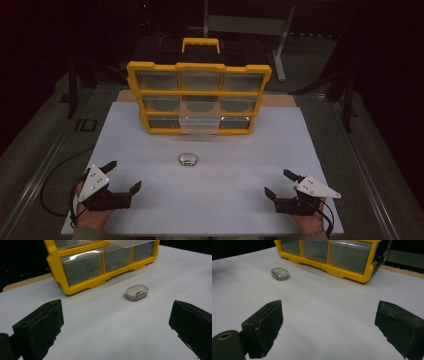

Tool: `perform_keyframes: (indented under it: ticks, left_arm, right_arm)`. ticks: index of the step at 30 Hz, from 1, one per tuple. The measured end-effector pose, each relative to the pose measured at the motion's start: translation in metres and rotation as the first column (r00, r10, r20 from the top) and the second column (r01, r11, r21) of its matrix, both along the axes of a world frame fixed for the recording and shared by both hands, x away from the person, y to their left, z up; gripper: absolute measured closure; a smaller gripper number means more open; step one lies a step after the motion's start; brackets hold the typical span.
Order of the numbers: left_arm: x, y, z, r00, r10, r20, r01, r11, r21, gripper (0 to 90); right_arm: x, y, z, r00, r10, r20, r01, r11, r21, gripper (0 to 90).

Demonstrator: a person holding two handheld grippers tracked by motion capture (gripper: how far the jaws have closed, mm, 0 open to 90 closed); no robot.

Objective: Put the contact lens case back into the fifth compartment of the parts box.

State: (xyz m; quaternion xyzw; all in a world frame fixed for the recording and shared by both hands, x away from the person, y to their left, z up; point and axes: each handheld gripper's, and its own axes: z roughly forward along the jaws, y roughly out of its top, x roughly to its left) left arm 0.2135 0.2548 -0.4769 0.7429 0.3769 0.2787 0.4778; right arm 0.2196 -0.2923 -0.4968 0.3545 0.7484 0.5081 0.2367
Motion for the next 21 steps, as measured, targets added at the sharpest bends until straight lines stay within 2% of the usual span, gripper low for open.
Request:
perform_keyframes:
  ticks: [9, 13, 21]
  left_arm:
    - [-0.002, 0.001, 0.004, 0.9999, 0.000, 0.014, 0.000, 0.9999, 0.014, 0.3]
    - [-0.003, 0.001, 0.007, 0.9999, -0.001, 0.013, 0.001, 1.0000, 0.006, 0.2]
    - [-0.002, 0.000, 0.016, 0.9999, -0.012, -0.003, 0.012, 0.9990, 0.043, 0.2]
  right_arm:
    - [0.000, 0.000, -0.001, 0.9998, 0.018, -0.010, -0.018, 1.000, 0.019, 8.0]
    - [0.001, 0.001, -0.003, 0.9996, 0.026, -0.012, -0.026, 1.000, 0.016, 8.0]
    - [0.001, 0.002, -0.003, 0.9994, 0.034, -0.012, -0.033, 0.999, 0.024, 8.0]
